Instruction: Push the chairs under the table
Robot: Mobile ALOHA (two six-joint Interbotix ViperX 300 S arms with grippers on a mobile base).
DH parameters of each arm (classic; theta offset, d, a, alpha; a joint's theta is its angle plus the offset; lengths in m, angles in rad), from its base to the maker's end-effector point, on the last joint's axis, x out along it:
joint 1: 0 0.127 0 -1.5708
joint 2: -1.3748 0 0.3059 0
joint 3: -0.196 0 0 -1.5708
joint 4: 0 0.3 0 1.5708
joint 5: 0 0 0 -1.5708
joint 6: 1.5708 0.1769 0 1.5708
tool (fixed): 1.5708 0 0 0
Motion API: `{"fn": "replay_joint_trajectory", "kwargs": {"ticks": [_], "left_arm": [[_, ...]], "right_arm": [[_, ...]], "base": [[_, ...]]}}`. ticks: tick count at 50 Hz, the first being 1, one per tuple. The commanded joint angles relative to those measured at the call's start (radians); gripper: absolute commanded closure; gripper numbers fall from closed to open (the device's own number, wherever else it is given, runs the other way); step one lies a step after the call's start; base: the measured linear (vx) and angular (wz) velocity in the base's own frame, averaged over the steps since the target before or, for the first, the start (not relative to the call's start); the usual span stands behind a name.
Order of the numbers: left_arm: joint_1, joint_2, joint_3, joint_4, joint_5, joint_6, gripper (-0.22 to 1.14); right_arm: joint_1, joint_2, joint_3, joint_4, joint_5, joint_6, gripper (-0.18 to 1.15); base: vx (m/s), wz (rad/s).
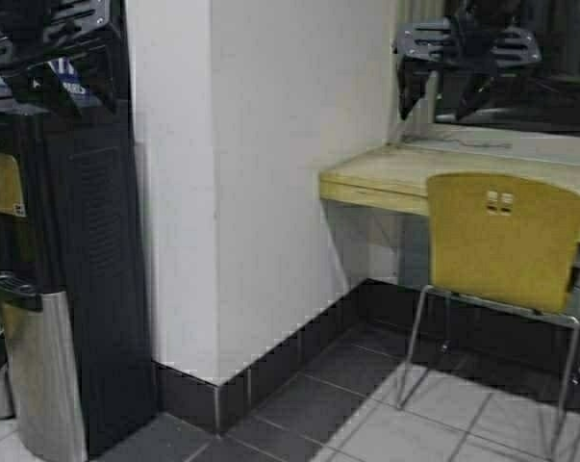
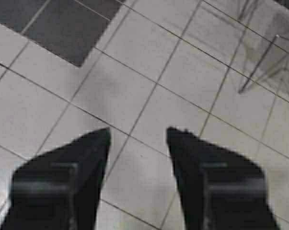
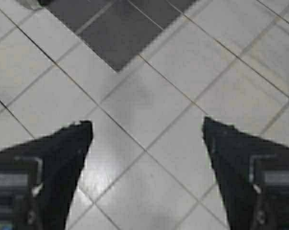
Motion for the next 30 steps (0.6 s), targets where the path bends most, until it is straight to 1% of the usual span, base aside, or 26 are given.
{"fn": "replay_joint_trajectory", "kwargs": {"ticks": [1,15,20,30], "left_arm": [[0.002,0.012,-0.025,-0.006,-0.014,-0.003,0.13],[0.000,0.095,-0.029,-0.009,-0.071,-0.005,0.13],[0.000,0.097,-0.038,-0.009,-0.072,-0.006,0.13],[0.000,0.101,-0.043,-0.005,-0.074,0.003,0.13]], "right_arm": [[0.000,-0.011,-0.028,-0.002,0.003,-0.006,-0.03],[-0.003,-0.006,-0.029,0.005,0.014,0.012,-0.03],[-0.005,-0.026,-0.009,0.011,0.046,0.011,-0.03],[-0.005,-0.049,-0.003,0.009,0.061,0.008,-0.03]], "base": [[-0.32,-0.11],[-0.30,-0.16],[-0.27,-0.25],[-0.19,-0.32]]}}
